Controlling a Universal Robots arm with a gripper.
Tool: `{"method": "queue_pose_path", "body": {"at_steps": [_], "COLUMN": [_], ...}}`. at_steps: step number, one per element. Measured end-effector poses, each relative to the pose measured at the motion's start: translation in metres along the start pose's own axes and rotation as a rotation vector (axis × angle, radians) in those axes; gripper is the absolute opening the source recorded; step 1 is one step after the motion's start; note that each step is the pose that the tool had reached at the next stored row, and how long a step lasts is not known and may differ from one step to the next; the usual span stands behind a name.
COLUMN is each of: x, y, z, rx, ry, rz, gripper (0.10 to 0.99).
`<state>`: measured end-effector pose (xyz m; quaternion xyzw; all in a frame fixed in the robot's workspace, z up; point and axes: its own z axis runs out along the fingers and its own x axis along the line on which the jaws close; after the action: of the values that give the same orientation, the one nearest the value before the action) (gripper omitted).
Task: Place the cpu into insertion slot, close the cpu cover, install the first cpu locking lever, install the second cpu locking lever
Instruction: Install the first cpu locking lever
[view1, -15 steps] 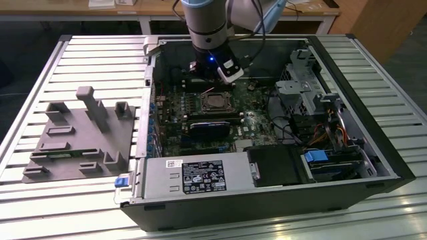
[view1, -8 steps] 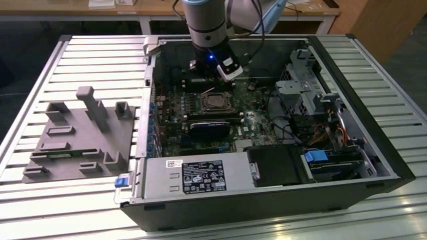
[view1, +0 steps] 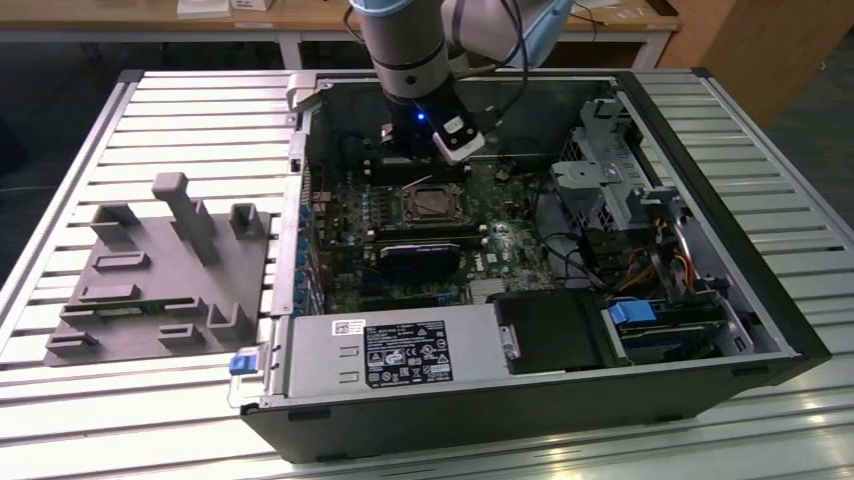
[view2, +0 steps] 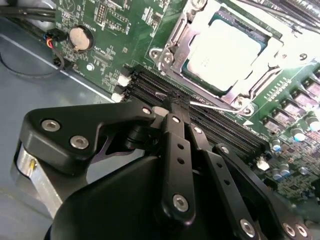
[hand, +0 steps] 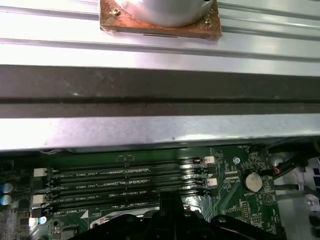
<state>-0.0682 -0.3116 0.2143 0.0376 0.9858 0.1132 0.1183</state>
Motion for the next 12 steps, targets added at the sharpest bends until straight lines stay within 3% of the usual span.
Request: {"method": "queue_pose_path", "body": {"at_steps": [7,12], "x": [0.0016,0.0031], "y": [-0.0011,0.0001], "z": [0.0038,0.0059], "rx": [0.025,0.034], "ry": [-0.0213,-0.0291], "rz": [0.069,0.097], "gripper": [0.102,0.102]}}
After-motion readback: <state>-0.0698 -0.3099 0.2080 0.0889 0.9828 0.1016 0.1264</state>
